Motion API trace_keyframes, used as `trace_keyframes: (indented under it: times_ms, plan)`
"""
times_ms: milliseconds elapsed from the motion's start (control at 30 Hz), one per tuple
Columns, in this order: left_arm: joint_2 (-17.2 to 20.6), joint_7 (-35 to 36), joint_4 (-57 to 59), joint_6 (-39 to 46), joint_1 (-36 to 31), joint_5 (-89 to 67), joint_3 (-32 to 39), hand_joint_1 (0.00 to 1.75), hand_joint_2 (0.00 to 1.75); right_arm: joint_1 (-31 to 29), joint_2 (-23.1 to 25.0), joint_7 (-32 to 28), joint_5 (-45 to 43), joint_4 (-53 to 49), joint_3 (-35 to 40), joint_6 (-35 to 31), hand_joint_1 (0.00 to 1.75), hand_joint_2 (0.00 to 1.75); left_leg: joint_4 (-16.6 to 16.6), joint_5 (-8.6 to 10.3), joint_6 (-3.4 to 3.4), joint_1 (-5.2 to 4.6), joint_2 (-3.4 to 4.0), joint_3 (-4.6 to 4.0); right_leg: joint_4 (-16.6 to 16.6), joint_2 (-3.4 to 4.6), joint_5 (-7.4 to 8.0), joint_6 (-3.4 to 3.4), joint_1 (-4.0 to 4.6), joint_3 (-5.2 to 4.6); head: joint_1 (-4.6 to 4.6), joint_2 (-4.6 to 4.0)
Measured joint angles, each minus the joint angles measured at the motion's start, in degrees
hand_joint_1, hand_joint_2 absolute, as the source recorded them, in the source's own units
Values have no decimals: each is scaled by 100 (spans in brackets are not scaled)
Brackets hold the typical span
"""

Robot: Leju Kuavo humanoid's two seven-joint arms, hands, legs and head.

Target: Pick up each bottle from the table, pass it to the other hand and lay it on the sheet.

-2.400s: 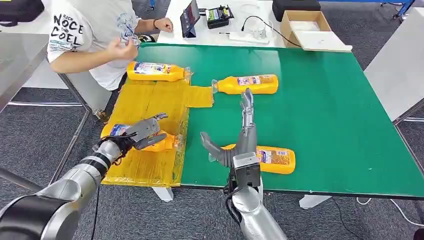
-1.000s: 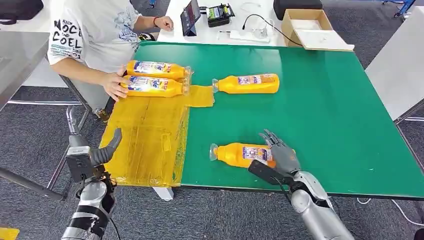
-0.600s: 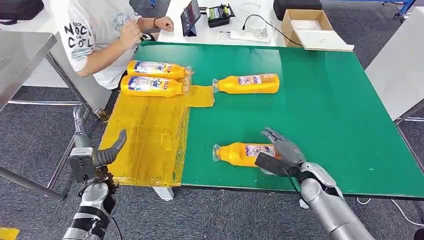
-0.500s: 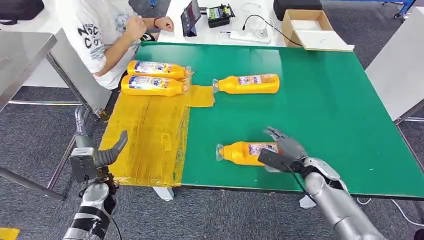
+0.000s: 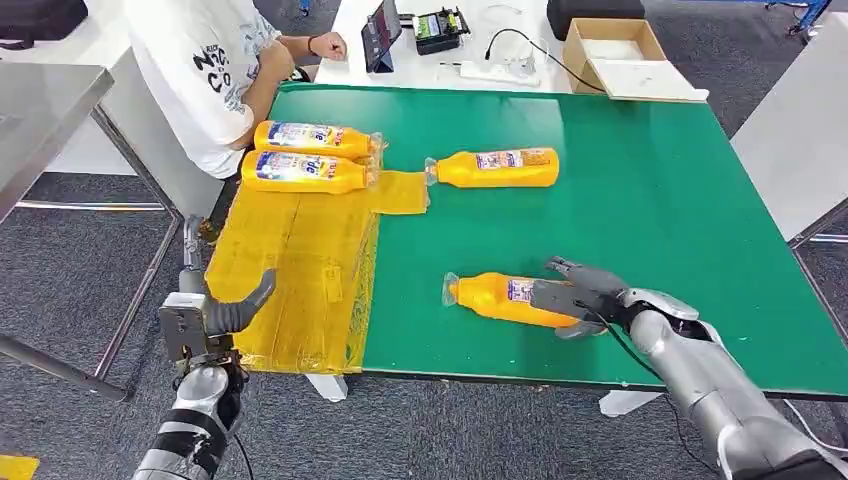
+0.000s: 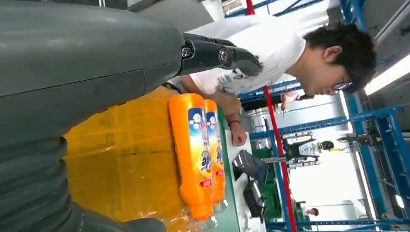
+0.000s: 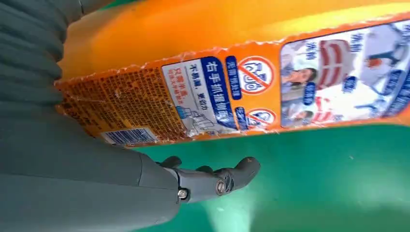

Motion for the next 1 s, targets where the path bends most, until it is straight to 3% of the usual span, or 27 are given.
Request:
trace_keyframes:
  times_ms: [100, 167, 400, 433, 467, 567, 633, 833, 1000]
  plan:
    - [-26, 0, 61, -63, -20, 54, 0, 0, 175, -150, -39, 72, -61, 87, 205, 266, 0, 175, 0, 0, 0, -1, -1, 0, 0, 0, 0, 0, -1, 0, 0, 0]
    - [-44, 0, 107, -83, -48, 98, -2, 0, 175, -235, -46, 120, -109, 146, 332, 378, 17, 175, 0, 0, 0, -1, 0, -1, 0, 0, 0, 0, -1, 0, 0, 0]
    - [-125, 0, 216, -142, -117, 162, -2, 0, 175, -491, -52, 149, -216, 334, 809, 599, 17, 175, 0, 0, 0, 0, 0, 0, 1, 0, 0, 0, 0, 0, -2, 0]
    - [-127, 0, 227, -142, -120, 162, -2, 0, 175, -506, -52, 149, -216, 350, 839, 605, 108, 175, 0, 0, 0, 0, 0, 0, 1, 0, 0, 0, 0, 0, -2, 0]
    - [-131, 0, 234, -142, -122, 162, -2, 0, 175, -521, -52, 149, -218, 365, 870, 607, 140, 175, 0, 0, 0, 0, 0, 0, 0, 0, 0, 0, 0, 0, -2, 0]
    - [-140, 0, 245, -148, -131, 175, -2, 0, 175, -562, -55, 149, -218, 404, 944, 607, 166, 175, 0, 0, 0, -1, 0, 0, 0, 0, 0, 0, 0, 0, -2, 0]
    - [-149, 0, 264, -173, -151, 190, -2, 0, 175, -597, -52, 149, -236, 422, 1001, 588, 175, 175, 0, 0, 0, -1, 0, 0, 0, 0, 0, 0, -1, 0, -2, 0]
    - [-164, 0, 277, -183, -160, 218, -2, 0, 175, -558, -70, 157, -426, 433, 1193, 119, 175, 175, 0, 0, 0, -1, 0, 0, 0, 0, 1, 0, -1, 0, -2, 0]
    - [-175, 0, 280, -345, -150, 175, 0, 0, 175, -255, -61, 234, -612, 273, 1235, -1256, 175, 175, 1, 0, 0, 0, -3, -2, 1, -1, 0, 1, 1, 0, -2, 0]
